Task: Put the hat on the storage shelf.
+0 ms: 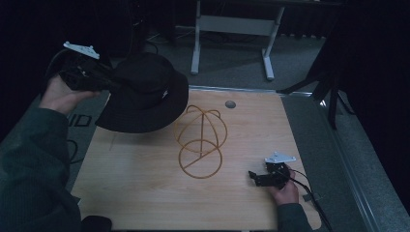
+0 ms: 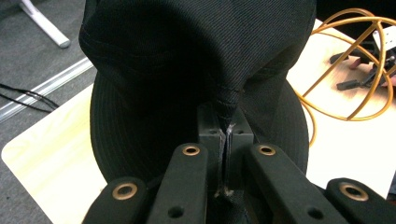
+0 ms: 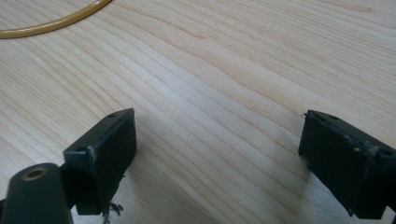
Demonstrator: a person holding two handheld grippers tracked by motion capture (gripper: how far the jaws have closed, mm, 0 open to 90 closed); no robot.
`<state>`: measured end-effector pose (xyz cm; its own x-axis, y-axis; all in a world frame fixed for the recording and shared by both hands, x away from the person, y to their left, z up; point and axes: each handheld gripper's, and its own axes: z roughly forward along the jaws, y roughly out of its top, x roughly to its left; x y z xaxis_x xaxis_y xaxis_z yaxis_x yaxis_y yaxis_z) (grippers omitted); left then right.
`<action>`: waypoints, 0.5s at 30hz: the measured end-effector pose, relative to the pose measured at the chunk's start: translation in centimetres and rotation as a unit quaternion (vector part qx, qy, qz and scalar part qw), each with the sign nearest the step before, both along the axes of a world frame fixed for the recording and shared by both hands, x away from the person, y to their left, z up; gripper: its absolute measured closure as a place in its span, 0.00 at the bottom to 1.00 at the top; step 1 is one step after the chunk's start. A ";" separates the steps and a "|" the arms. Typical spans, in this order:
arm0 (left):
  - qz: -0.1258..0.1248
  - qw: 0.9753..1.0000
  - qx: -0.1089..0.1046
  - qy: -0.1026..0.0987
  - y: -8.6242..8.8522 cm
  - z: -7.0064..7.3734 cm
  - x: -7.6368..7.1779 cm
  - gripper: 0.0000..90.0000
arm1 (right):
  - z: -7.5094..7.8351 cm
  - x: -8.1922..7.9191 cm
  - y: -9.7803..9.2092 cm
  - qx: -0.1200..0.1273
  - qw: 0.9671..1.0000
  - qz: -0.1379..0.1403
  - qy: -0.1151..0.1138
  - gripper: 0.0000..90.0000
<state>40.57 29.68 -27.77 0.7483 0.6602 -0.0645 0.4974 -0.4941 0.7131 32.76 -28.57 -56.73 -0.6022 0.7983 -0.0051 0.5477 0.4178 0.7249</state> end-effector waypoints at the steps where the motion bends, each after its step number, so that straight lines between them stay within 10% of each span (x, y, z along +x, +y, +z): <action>1: 0.000 1.000 -0.001 0.000 0.0 0.0 -0.1 0.99 | 0.0 0.0 0.0 0.000 1.000 0.000 0.000 0.12; 15: -0.007 1.000 -0.004 -0.006 0.0 0.6 -0.3 0.99 | 0.0 0.0 0.0 0.000 1.000 0.000 0.000 0.12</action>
<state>40.27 29.72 -27.15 0.7588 0.6483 -0.0621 0.4821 -0.4950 0.7229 32.76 -28.57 -56.73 -0.6023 0.7982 -0.0047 0.5478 0.4177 0.7249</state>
